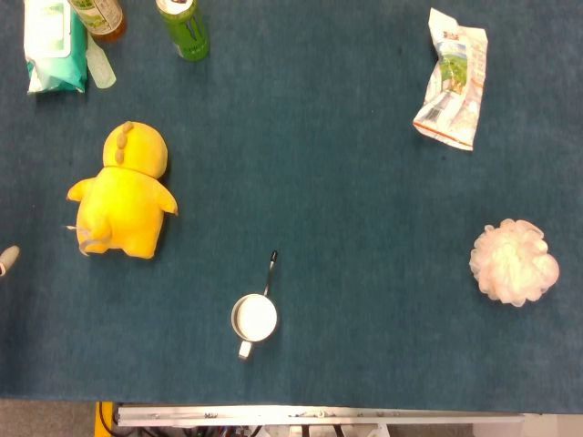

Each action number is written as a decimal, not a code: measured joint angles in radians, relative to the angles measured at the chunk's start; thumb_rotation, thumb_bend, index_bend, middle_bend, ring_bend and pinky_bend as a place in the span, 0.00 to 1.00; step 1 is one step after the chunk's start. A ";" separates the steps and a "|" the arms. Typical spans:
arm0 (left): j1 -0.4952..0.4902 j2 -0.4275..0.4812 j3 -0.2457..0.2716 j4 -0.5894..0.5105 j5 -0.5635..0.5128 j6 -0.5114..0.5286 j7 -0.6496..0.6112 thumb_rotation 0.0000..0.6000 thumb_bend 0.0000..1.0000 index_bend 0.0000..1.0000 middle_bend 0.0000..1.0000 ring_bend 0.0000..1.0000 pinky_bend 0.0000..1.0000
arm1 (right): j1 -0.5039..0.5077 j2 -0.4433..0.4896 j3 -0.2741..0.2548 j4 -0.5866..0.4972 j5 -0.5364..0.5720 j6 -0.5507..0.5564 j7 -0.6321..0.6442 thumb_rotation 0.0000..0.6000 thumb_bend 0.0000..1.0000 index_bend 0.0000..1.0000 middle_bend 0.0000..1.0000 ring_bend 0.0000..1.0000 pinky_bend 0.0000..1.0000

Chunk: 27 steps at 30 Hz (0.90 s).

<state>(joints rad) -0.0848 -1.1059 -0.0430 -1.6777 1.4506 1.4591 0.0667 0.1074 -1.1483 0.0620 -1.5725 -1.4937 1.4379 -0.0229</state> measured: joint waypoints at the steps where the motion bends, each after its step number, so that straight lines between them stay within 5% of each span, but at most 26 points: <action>1: -0.001 0.000 0.000 -0.001 0.000 -0.002 -0.005 1.00 0.13 0.10 0.13 0.10 0.03 | 0.000 0.001 0.000 -0.002 0.000 -0.001 0.002 1.00 0.18 0.28 0.34 0.23 0.26; 21: -0.070 0.021 0.003 0.029 0.073 -0.082 -0.236 0.98 0.13 0.09 0.12 0.09 0.03 | 0.056 0.141 0.062 -0.192 -0.031 0.002 0.032 1.00 0.17 0.28 0.34 0.23 0.26; 27: -0.139 0.012 0.001 0.055 0.109 -0.159 -0.372 0.48 0.10 0.06 0.08 0.07 0.02 | 0.068 0.168 0.073 -0.225 -0.022 -0.006 0.008 1.00 0.17 0.28 0.34 0.23 0.26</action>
<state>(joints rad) -0.2236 -1.0943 -0.0418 -1.6229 1.5600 1.2998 -0.3050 0.1758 -0.9807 0.1348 -1.7971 -1.5158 1.4314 -0.0149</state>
